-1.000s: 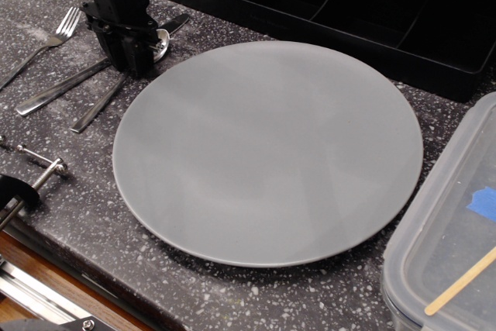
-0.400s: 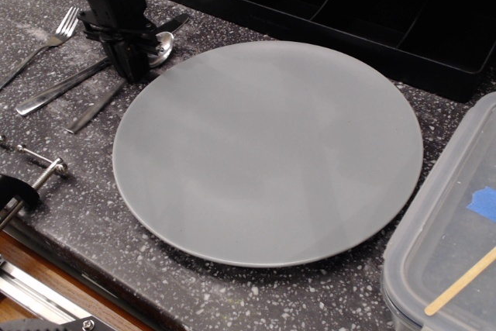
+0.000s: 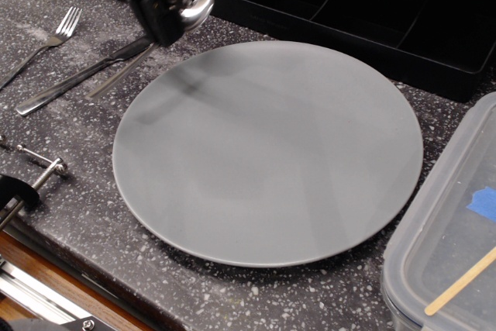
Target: Put spoon on plate
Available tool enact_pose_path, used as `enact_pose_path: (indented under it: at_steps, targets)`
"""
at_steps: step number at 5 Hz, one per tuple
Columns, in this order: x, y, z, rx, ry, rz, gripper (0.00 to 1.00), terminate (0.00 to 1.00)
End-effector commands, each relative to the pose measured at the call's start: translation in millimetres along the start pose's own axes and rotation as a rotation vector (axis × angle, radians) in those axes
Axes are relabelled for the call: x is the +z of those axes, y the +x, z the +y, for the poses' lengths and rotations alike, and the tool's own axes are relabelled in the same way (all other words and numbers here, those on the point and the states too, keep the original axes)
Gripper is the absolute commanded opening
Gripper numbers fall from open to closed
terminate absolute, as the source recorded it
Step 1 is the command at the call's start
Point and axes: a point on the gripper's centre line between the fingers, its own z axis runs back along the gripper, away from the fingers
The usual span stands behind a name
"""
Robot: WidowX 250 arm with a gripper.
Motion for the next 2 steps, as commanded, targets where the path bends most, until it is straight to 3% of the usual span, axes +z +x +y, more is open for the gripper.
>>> enact_pose_path:
  at_steps: [1,2]
  targets:
    - [6.7,5.3,-54.0,-0.008,0.002,-0.025,0.0,0.0]
    - [-18.9,7.9,-70.2,0.082,0.028,-0.026,0.0,0.0]
